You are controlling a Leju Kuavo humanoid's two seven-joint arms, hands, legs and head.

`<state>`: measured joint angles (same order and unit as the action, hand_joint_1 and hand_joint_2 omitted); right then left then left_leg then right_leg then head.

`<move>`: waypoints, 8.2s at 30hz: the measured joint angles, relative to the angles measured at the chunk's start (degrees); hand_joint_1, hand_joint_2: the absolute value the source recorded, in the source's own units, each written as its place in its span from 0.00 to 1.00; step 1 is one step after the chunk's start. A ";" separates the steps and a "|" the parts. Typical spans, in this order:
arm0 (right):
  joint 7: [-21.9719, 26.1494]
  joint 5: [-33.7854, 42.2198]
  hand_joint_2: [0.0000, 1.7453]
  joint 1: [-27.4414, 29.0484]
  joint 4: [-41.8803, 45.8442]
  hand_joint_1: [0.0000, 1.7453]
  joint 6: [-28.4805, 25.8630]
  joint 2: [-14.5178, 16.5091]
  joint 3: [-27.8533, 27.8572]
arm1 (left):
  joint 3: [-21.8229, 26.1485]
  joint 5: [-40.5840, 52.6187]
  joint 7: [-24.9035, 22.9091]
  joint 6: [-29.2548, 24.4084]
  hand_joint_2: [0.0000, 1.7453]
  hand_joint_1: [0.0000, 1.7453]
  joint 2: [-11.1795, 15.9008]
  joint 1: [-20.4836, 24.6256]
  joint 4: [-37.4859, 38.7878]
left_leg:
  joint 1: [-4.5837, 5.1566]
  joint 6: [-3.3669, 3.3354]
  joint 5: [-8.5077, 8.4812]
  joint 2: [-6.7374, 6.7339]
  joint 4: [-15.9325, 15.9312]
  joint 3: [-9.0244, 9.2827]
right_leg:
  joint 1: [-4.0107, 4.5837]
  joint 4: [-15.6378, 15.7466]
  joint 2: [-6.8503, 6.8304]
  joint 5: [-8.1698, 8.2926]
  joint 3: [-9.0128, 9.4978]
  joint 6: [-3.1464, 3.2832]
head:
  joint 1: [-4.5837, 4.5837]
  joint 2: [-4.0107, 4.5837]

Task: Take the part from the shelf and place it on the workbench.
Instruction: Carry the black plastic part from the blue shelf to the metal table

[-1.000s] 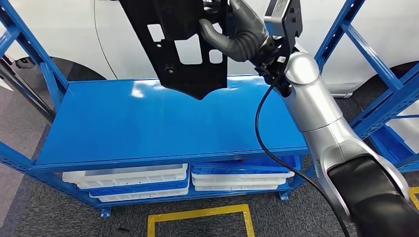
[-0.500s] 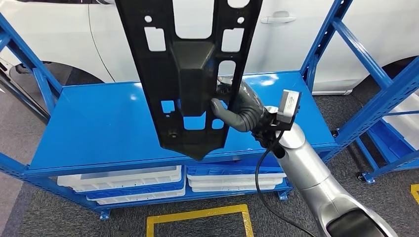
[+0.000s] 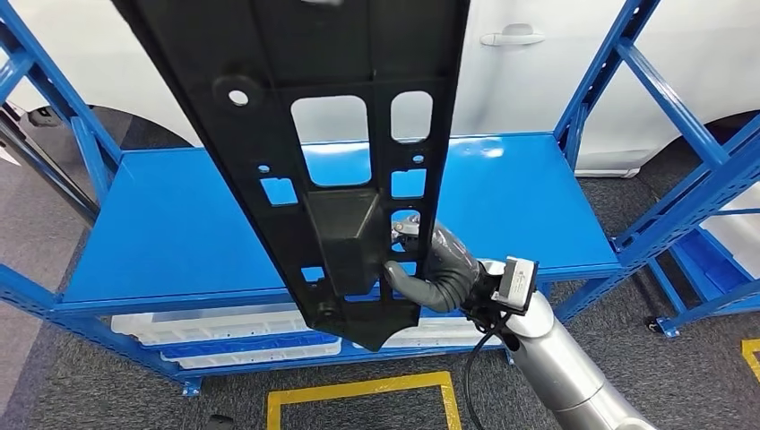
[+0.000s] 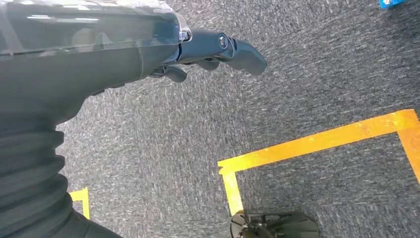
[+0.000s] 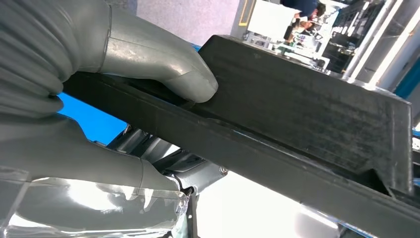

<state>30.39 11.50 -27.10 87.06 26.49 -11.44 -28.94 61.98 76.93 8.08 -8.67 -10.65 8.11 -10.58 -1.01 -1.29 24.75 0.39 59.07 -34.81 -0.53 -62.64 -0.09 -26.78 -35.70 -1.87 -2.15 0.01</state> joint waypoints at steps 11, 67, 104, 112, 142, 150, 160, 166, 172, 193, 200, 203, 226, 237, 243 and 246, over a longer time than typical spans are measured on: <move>0.44 0.55 1.00 -0.03 -0.06 0.98 1.37 -0.41 0.10 | 0.25 -1.59 -0.03 0.64 1.00 0.00 0.11 0.27 0.00 | -0.02 2.39 7.83 -0.10 15.77 -6.86 | 0.31 5.25 -0.11 1.67 2.18 2.79 | -0.02 0.01; -0.84 0.02 1.00 5.54 2.22 0.98 -1.99 -1.96 0.97 | 0.82 -1.70 1.80 1.58 1.00 0.00 0.03 -0.22 0.00 | 0.29 1.66 -0.81 -0.21 -0.06 -0.72 | 0.55 5.76 -0.12 0.72 4.24 2.03 | -0.01 0.01; -1.16 1.20 1.00 5.71 2.28 0.98 1.20 -1.00 1.67 | 1.72 -3.74 3.09 1.65 1.00 0.00 -0.04 -1.11 0.02 | 0.27 2.68 7.24 -0.22 14.94 -5.19 | 0.55 6.18 -0.40 3.38 1.41 2.98 | -0.02 0.00; -1.10 1.27 1.00 4.33 0.67 0.98 1.48 0.11 1.12 | 2.22 -3.81 3.33 1.32 1.00 0.00 -0.10 -1.48 0.03 | 0.57 0.56 4.22 -0.13 -0.66 5.22 | 0.65 3.99 -0.53 5.70 -2.28 0.82 | -0.02 0.01; 1.51 0.76 1.00 17.27 9.56 0.98 0.41 -4.03 11.78 | -1.57 1.82 0.21 2.91 1.00 0.00 -0.28 2.47 0.04 | 0.47 0.97 5.28 -0.14 -0.67 6.27 | 0.40 3.97 -0.34 6.64 -2.86 0.74 | -0.02 0.00; -0.24 1.45 1.00 12.79 6.51 0.98 3.76 -1.78 10.92 | -0.98 -1.21 0.82 1.68 1.00 0.00 0.18 2.09 0.03 | 0.42 -0.49 -0.43 -0.68 -0.95 -0.17 | -0.26 -12.71 0.07 -4.48 -5.87 -0.99 | -0.02 0.00; -0.22 2.17 1.00 8.94 2.94 0.98 4.24 -0.11 10.05 | 0.09 -1.83 1.72 0.27 1.00 0.00 0.54 1.25 0.04 | 0.35 2.12 -1.92 -0.45 0.97 -3.73 | 0.43 6.81 -0.37 -1.89 7.92 2.89 | -0.02 0.01; -0.24 2.54 1.00 9.81 1.86 0.98 3.88 0.16 9.89 | 0.26 -1.47 -0.15 0.25 1.00 0.00 0.89 -0.27 0.04 | 0.15 3.05 4.32 -0.37 12.99 -5.92 | 0.29 6.17 0.67 -0.28 5.60 3.11 | -0.03 0.01; -0.22 2.19 1.00 12.11 2.88 0.98 2.40 0.15 10.76 | 0.28 -0.57 -1.32 0.63 1.00 0.00 1.11 -1.48 0.04 | -0.22 1.87 1.48 2.08 -0.11 2.36 | 0.34 4.58 2.90 -0.08 3.76 1.58 | -0.02 0.00; -0.97 1.31 1.00 18.21 8.05 0.98 3.17 0.15 14.54 | 0.05 -0.19 1.05 0.21 1.00 0.00 1.13 0.15 0.04 | 0.28 2.36 3.65 -3.61 2.30 0.98 | 0.35 5.61 -1.28 1.18 3.22 3.04 | -0.02 0.00; -1.44 1.04 1.00 20.77 9.59 0.98 2.97 0.40 15.24 | 0.05 0.00 -0.65 0.97 1.00 0.00 1.03 -1.71 0.04 | 0.17 2.07 3.92 0.17 8.43 -1.83 | 0.52 5.10 3.59 1.10 3.12 3.32 | -0.02 0.00; -2.04 0.89 1.00 21.16 10.96 0.98 2.85 0.41 15.72 | 0.05 -0.03 -0.36 0.84 1.00 0.00 0.79 -2.15 0.04 | 0.06 1.62 1.28 2.79 0.08 1.81 | 0.53 4.25 5.25 0.81 2.38 2.58 | -0.02 0.00; -0.27 -0.25 1.00 30.39 20.00 0.98 3.48 0.73 23.35 | 0.03 0.25 -2.14 0.32 1.00 0.00 -0.07 -3.02 0.04 | 0.22 2.51 9.58 -1.22 11.13 -1.59 | 0.32 5.50 0.51 1.68 2.26 3.39 | -0.02 0.00; -0.27 -0.82 1.00 31.81 20.26 0.98 4.50 0.99 23.80 | -0.04 0.17 2.18 -0.20 1.00 0.00 0.04 -2.50 0.04 | 0.08 0.72 2.11 2.14 -0.86 2.95 | 0.14 3.85 6.31 1.17 1.21 1.22 | -0.02 0.00; 0.27 -0.58 1.00 32.04 20.16 0.98 5.56 1.05 24.09 | -0.05 0.08 3.04 -0.34 1.00 0.00 0.07 -2.03 0.04 | 0.17 -0.21 2.01 -1.82 -1.37 3.14 | -0.23 -11.60 0.58 -5.44 -6.53 -0.09 | -0.02 0.00; 0.91 -0.43 1.00 31.41 19.26 0.98 6.79 1.05 24.09 | -0.03 -0.21 3.02 -0.62 1.00 0.00 0.07 -1.42 0.04 | 0.29 0.00 2.24 -3.56 -1.36 3.42 | -0.08 -3.39 -1.04 -0.74 -2.27 0.41 | -0.02 0.01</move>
<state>31.29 11.07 4.31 106.32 33.28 -10.38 -4.85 61.94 76.73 11.10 -9.29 -10.58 6.69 -10.54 -0.72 -1.29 26.99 -3.17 57.71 -31.39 -0.61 -66.03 -1.14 -27.53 -37.97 -1.46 -2.16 0.01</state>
